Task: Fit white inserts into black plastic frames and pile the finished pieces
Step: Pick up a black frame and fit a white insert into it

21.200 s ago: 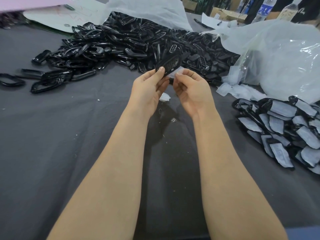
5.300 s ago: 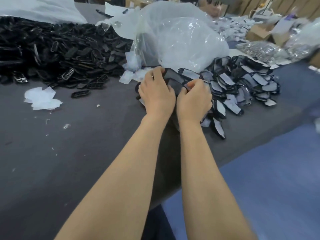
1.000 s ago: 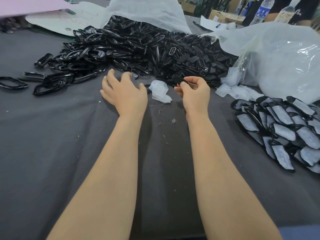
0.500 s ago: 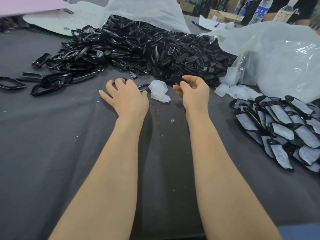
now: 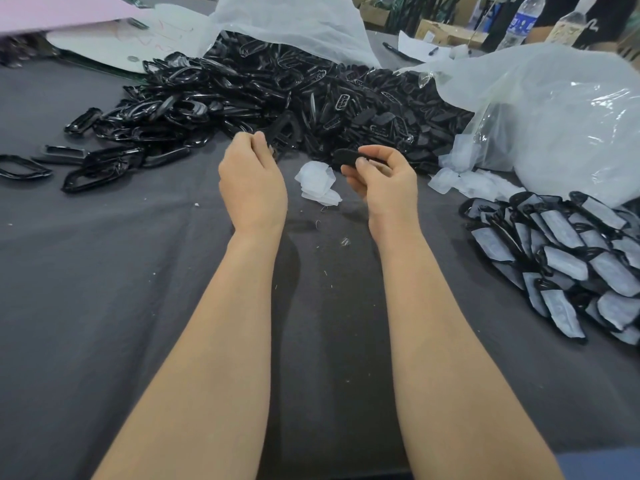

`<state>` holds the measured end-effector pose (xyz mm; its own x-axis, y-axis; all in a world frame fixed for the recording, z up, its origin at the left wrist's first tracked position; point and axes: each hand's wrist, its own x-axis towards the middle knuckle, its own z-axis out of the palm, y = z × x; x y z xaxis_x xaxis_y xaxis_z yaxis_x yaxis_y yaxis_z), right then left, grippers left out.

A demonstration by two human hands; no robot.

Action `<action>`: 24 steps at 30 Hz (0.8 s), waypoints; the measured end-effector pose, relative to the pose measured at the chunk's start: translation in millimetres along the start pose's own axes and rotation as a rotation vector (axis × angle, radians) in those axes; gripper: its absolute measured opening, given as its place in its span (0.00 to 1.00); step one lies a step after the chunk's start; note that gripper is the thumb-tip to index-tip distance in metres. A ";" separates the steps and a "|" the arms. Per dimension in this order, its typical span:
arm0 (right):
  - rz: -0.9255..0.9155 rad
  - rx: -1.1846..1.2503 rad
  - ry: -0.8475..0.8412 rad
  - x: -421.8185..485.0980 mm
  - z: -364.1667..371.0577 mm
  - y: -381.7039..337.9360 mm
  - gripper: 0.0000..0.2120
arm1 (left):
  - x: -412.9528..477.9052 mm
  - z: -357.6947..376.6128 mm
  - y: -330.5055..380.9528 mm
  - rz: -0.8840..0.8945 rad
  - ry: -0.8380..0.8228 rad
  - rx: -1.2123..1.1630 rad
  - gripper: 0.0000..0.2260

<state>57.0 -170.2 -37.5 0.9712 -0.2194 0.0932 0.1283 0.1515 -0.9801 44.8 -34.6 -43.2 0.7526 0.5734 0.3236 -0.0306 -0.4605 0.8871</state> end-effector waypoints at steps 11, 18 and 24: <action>-0.022 0.078 0.021 -1.2 4.1 -3.7 0.08 | -9.4 11.6 8.5 -0.165 -0.241 -0.439 0.06; -0.024 0.047 0.021 -2.4 3.8 -7.2 0.07 | -8.4 11.1 5.3 -0.114 -0.182 -0.340 0.07; -0.136 -0.175 -0.042 -7.5 10.7 -3.0 0.08 | -11.2 11.6 10.2 -0.056 -0.263 -0.397 0.06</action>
<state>51.5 -158.7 -33.4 0.9554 -0.1851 0.2301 0.2252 -0.0474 -0.9732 43.7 -53.6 -41.6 0.8997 0.3752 0.2229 -0.1955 -0.1101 0.9745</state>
